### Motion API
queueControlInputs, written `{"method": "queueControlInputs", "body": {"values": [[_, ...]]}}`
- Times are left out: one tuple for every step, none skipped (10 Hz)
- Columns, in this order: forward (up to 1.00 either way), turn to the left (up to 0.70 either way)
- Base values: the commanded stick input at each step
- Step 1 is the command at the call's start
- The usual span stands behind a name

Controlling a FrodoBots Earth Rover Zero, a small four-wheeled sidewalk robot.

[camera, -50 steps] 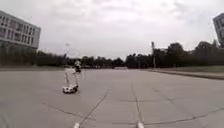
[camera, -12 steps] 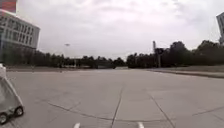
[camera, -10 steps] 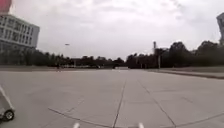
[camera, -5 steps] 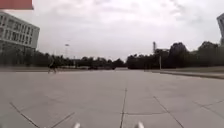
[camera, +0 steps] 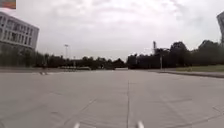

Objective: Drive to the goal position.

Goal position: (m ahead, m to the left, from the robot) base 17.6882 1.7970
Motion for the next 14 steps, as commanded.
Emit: {"method": "queueControlInputs", "body": {"values": [[0.85, 0.00], [0.85, 0.00], [0.85, 0.00], [0.85, 0.00], [0.85, 0.00], [0.85, 0.00], [0.85, 0.00], [0.85, 0.00], [0.85, 0.00], [0.85, 0.00], [0.85, 0.00], [0.85, 0.00], [0.85, 0.00], [0.85, 0.00]]}}
